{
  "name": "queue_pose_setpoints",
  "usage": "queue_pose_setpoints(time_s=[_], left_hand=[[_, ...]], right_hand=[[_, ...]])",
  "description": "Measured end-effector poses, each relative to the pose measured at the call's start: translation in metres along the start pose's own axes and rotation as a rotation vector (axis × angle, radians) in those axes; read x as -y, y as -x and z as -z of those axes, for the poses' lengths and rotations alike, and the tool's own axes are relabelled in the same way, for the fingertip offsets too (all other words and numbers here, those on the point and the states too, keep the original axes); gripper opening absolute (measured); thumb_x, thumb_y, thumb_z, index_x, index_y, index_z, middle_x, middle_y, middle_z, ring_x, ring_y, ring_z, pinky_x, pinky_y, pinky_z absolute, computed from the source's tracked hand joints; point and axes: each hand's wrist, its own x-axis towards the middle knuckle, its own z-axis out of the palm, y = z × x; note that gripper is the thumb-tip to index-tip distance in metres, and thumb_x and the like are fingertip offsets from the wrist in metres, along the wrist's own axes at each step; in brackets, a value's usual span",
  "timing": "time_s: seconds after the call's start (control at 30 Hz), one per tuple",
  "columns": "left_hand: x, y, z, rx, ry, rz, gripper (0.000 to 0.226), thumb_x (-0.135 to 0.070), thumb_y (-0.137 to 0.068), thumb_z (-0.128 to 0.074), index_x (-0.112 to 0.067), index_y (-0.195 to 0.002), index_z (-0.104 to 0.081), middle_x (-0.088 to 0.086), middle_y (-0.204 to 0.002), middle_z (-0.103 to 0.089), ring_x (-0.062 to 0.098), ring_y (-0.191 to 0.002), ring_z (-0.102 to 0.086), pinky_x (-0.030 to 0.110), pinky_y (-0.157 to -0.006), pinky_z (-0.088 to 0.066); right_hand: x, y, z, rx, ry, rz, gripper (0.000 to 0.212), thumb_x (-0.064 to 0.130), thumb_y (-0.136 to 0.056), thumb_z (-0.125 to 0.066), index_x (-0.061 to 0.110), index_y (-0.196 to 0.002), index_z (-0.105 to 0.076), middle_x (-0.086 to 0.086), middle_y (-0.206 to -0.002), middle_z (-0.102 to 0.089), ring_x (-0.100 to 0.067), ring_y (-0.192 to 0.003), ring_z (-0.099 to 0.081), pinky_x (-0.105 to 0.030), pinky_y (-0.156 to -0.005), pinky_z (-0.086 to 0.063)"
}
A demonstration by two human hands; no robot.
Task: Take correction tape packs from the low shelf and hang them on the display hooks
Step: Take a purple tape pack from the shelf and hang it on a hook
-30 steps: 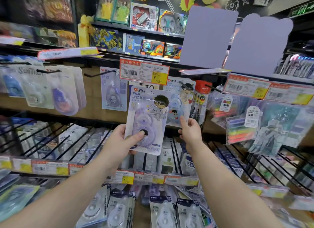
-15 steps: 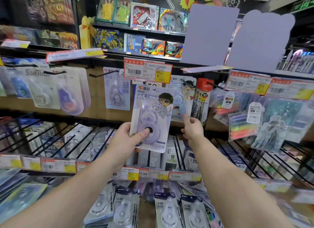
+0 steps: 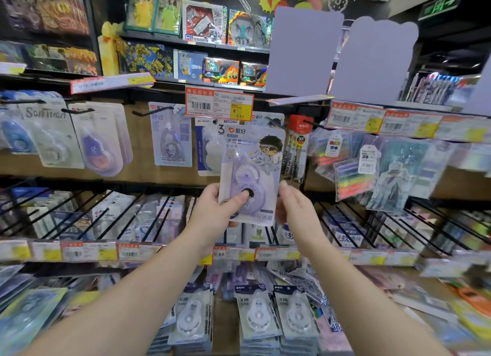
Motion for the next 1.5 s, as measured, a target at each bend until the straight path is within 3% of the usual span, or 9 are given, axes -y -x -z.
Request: queue_pose_setpoints(time_s=[0.17, 0.27, 0.37, 0.63, 0.8, 1.03, 1.27, 1.37, 1.5], left_hand=[[-0.006, 0.007, -0.021, 0.048, -0.005, -0.073, 0.023, -0.021, -0.088, -0.073, -0.022, -0.104, -0.057, -0.005, -0.093, -0.070, -0.004, -0.069, -0.068, 0.015, -0.054, -0.051], [-0.006, 0.008, -0.032, 0.032, -0.018, -0.093, 0.028, -0.027, -0.085, -0.076, -0.024, -0.106, -0.057, -0.004, -0.096, -0.072, 0.008, -0.083, -0.071, 0.023, -0.064, -0.056], [-0.007, 0.007, -0.041, 0.014, -0.066, -0.103, 0.029, -0.035, -0.084, -0.077, -0.028, -0.105, -0.058, -0.001, -0.100, -0.072, 0.019, -0.090, -0.071, 0.038, -0.074, -0.060], [-0.012, 0.002, -0.053, -0.042, -0.037, -0.054, 0.033, -0.035, -0.087, -0.074, -0.020, -0.112, -0.060, -0.006, -0.099, -0.070, 0.012, -0.086, -0.068, 0.026, -0.060, -0.054], [-0.007, -0.002, -0.047, -0.037, -0.107, -0.018, 0.044, -0.039, -0.087, -0.073, -0.019, -0.121, -0.054, -0.004, -0.108, -0.066, 0.010, -0.094, -0.066, 0.033, -0.076, -0.059], [0.014, -0.018, -0.028, -0.102, -0.507, -0.053, 0.040, -0.057, -0.082, -0.069, -0.021, -0.096, -0.060, -0.013, -0.085, -0.057, 0.005, -0.079, -0.054, 0.028, -0.071, -0.043], [0.018, -0.042, -0.036, -0.137, -0.558, 0.031, 0.044, -0.061, -0.081, -0.069, -0.020, -0.095, -0.060, -0.013, -0.084, -0.056, 0.005, -0.078, -0.052, 0.025, -0.063, -0.039], [0.021, -0.059, -0.038, -0.165, -0.563, 0.052, 0.044, -0.063, -0.079, -0.069, -0.021, -0.089, -0.059, -0.010, -0.085, -0.059, 0.012, -0.083, -0.057, 0.031, -0.072, -0.045], [0.022, -0.078, -0.040, -0.203, -0.560, 0.099, 0.045, -0.065, -0.077, -0.070, -0.022, -0.085, -0.057, -0.007, -0.085, -0.061, 0.013, -0.081, -0.056, 0.031, -0.068, -0.041]], right_hand=[[-0.002, 0.022, 0.008, -0.051, 0.137, 0.102, 0.046, 0.058, -0.086, -0.061, 0.012, -0.081, -0.059, 0.007, -0.062, -0.052, -0.014, -0.061, -0.047, -0.036, -0.064, -0.043], [-0.002, 0.023, 0.016, -0.107, 0.126, 0.119, 0.034, 0.044, -0.090, -0.063, 0.020, -0.068, -0.052, 0.016, -0.053, -0.044, -0.006, -0.056, -0.040, -0.034, -0.062, -0.038], [-0.001, 0.023, 0.022, -0.151, 0.123, 0.139, 0.036, 0.043, -0.091, -0.063, 0.013, -0.074, -0.056, 0.013, -0.057, -0.042, -0.009, -0.057, -0.039, -0.032, -0.060, -0.034], [-0.003, 0.012, 0.025, -0.158, 0.096, 0.097, 0.043, 0.051, -0.091, -0.060, 0.008, -0.089, -0.062, 0.000, -0.068, -0.047, -0.012, -0.063, -0.042, -0.033, -0.062, -0.037], [-0.013, 0.006, 0.028, -0.144, 0.131, 0.052, 0.035, 0.056, -0.088, -0.059, 0.021, -0.088, -0.063, 0.004, -0.067, -0.052, -0.012, -0.061, -0.047, -0.032, -0.062, -0.041], [-0.028, -0.011, 0.033, -0.210, 0.356, 0.027, 0.035, 0.049, -0.093, -0.059, 0.017, -0.080, -0.059, 0.007, -0.062, -0.052, 0.005, -0.050, -0.049, -0.013, -0.048, -0.037], [-0.035, -0.036, 0.032, -0.215, 0.402, 0.017, 0.038, 0.052, -0.094, -0.056, 0.016, -0.085, -0.060, 0.006, -0.064, -0.053, 0.002, -0.046, -0.050, -0.014, -0.044, -0.037], [-0.037, -0.051, 0.030, -0.201, 0.437, -0.007, 0.038, 0.056, -0.093, -0.054, 0.019, -0.086, -0.060, 0.006, -0.071, -0.058, -0.008, -0.061, -0.054, -0.028, -0.055, -0.040], [-0.039, -0.074, 0.025, -0.190, 0.479, -0.054, 0.037, 0.057, -0.094, -0.051, 0.021, -0.092, -0.061, 0.007, -0.081, -0.062, -0.007, -0.072, -0.055, -0.024, -0.056, -0.037]])
